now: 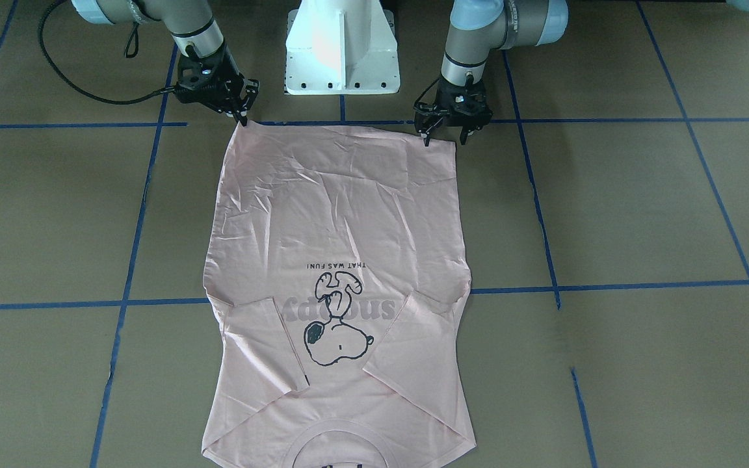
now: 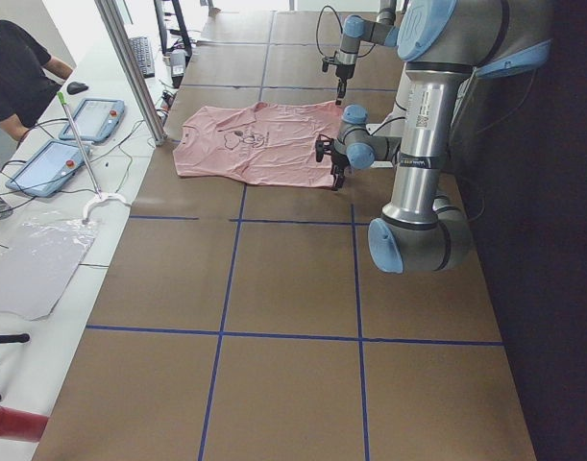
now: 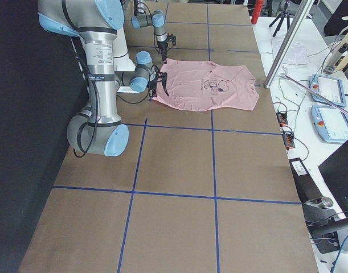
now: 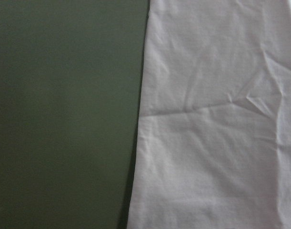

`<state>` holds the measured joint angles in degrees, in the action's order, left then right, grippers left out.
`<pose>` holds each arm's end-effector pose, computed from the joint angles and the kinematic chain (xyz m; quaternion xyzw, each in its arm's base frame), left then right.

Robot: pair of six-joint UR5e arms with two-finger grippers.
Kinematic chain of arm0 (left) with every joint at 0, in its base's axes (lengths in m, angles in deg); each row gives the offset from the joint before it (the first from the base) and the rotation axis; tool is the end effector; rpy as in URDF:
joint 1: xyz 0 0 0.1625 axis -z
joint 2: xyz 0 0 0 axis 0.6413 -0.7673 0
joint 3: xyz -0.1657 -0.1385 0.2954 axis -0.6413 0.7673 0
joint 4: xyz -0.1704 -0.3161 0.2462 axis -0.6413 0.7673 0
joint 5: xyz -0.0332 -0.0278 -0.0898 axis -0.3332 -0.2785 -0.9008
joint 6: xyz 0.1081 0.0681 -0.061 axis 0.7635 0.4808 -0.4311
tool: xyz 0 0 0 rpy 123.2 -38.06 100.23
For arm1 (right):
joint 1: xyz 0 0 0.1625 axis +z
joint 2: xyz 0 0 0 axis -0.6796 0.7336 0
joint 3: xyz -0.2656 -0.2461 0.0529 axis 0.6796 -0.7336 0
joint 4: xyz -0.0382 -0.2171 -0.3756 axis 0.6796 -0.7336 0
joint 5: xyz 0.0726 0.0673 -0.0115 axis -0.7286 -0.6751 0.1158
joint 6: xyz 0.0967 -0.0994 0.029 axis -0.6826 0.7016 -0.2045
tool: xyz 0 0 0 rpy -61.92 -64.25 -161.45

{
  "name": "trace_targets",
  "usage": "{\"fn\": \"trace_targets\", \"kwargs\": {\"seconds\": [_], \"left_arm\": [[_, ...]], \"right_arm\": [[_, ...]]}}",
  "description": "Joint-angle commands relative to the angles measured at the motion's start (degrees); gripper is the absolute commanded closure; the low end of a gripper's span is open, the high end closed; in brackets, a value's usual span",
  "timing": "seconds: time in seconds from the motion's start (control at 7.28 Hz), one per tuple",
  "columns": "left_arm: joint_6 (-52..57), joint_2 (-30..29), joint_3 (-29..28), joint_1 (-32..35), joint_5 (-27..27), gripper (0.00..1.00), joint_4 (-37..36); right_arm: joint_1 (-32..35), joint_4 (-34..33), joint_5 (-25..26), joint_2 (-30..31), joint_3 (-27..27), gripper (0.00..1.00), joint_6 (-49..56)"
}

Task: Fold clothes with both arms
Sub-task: 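Grasp the two hem corners with both grippers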

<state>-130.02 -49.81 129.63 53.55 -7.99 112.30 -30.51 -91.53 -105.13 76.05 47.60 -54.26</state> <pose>0.5462 -0.2672 0.2974 0.0618 0.3979 -0.0542 0.9137 -0.5030 -0.2379 0.2845 0.0460 -0.4473 0.0372 0.8924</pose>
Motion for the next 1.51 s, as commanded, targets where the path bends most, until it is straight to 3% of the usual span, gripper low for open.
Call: {"fn": "trace_targets", "kwargs": {"seconds": [0.0, 0.14, 0.41, 0.69, 0.96, 1.37], "left_arm": [[0.09, -0.15, -0.17, -0.04, 0.00, 0.55, 0.00], [0.18, -0.15, -0.17, -0.04, -0.09, 0.65, 0.00], [0.26, -0.15, 0.27, -0.04, -0.26, 0.99, 0.00], [0.27, -0.24, 1.84, 0.13, -0.79, 1.00, -0.17], [0.27, 0.72, 5.96, 0.39, -0.79, 1.00, -1.14], [-0.08, 0.56, 12.30, 0.04, -4.92, 1.00, -5.00]], "right_arm": [[0.00, 0.00, 0.00, -0.07, 0.09, 1.00, 0.00], [0.00, 0.00, 0.00, -0.07, 0.35, 1.00, 0.00], [0.00, 0.00, -0.09, 0.02, 0.35, 1.00, 0.00], [0.26, 0.00, -0.52, 0.02, 0.44, 1.00, 0.09], [2.02, 0.00, -4.37, 0.98, 2.44, 1.00, 0.70], [2.46, -0.09, -9.82, 2.47, 6.58, 1.00, 0.62]]}}
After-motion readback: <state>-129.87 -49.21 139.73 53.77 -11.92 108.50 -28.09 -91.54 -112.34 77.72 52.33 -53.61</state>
